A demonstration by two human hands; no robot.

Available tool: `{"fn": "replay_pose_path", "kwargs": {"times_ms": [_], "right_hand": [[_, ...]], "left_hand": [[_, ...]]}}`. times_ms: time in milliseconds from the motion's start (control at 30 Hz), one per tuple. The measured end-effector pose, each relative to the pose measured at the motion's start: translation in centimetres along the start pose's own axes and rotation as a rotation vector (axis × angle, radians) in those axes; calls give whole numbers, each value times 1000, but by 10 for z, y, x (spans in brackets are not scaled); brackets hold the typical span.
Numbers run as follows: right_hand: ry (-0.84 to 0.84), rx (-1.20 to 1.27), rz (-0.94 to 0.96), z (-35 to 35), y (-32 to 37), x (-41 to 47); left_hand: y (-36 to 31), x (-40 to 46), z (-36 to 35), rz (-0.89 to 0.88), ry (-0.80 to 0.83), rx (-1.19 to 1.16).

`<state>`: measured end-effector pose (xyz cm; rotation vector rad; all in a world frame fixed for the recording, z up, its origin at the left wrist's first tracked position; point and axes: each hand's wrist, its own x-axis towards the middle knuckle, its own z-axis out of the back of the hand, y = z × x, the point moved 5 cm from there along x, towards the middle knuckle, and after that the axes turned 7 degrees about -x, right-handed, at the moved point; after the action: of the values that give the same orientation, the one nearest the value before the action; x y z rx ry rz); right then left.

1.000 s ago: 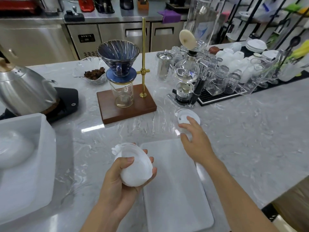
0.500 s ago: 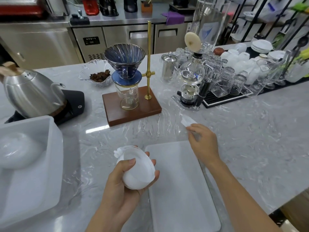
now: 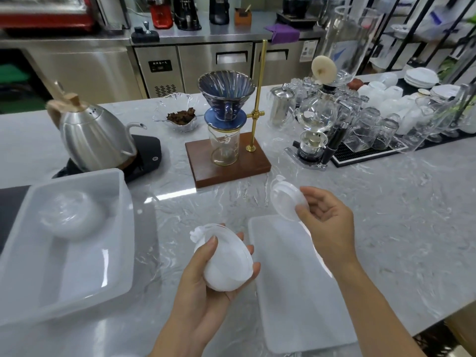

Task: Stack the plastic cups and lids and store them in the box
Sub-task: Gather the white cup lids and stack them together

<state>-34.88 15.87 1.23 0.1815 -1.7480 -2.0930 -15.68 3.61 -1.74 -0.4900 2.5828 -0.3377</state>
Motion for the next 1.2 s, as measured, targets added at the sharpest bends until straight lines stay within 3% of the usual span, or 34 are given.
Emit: {"fn": "replay_pose_path", "kwargs": {"times_ms": [133,300,467,700,867,1200], "right_hand": [[15,215,-12,-15,31,-30],[54,299,85,-29,75,-65],[103,60,257,-44,103,-97],[325,-196,464,-86,99,-127],[508,-252,471,-103,99,-130],[656,-214,405,-128,98,-138]], "left_hand": [[-6,-10,3,13,22,-22],[-13,-22,3,44,108,-90],[-16,-25,5,-10,133,-54],[-30,-32,9,-134,117,89],[-40,-42,16,-161,80,114],[-62,-59,26,-234,113,108]]}}
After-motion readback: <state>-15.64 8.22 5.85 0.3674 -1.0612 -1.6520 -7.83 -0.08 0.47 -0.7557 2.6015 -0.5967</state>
